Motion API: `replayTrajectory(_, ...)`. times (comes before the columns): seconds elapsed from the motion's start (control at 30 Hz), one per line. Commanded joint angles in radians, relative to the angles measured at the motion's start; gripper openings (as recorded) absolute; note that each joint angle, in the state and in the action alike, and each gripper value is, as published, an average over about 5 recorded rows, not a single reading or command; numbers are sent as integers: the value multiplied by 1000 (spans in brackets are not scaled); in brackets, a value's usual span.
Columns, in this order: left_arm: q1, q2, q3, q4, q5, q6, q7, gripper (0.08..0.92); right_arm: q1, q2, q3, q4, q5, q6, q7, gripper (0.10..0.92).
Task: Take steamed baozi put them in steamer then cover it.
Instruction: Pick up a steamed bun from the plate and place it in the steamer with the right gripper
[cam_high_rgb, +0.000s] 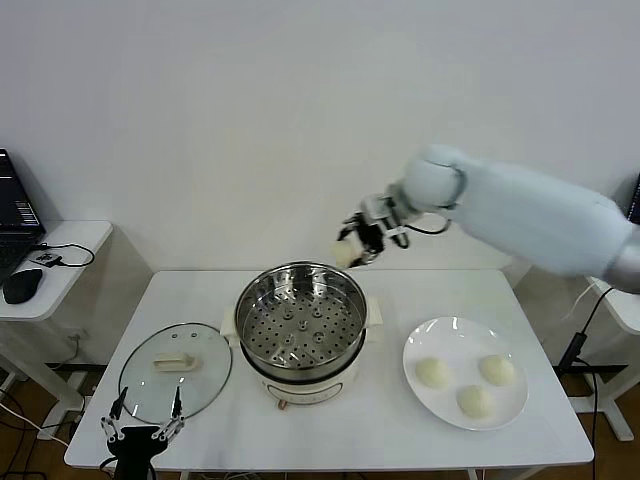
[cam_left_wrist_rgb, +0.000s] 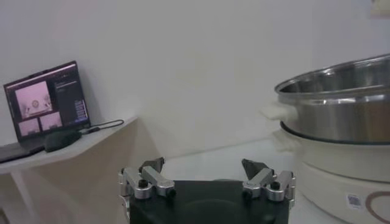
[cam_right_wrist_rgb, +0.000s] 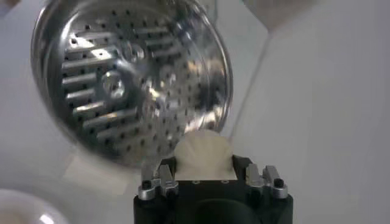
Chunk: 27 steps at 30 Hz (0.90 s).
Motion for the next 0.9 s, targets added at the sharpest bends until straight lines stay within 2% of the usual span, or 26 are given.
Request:
replayTrajectory(0.03,1,-1,-8,-3,-3,1,1,823,24,177,-89,-35,-55,117,6,589)
replayTrajectory(0.37,0,-18,-12,-9,-2,0,0,823,-48,213,-102,-166,-348,356,35,594)
replayTrajectory(0.9,2,-28,-13,-28,1,-11,-3,823,-158,274,-69,-322,-521,473,90,618)
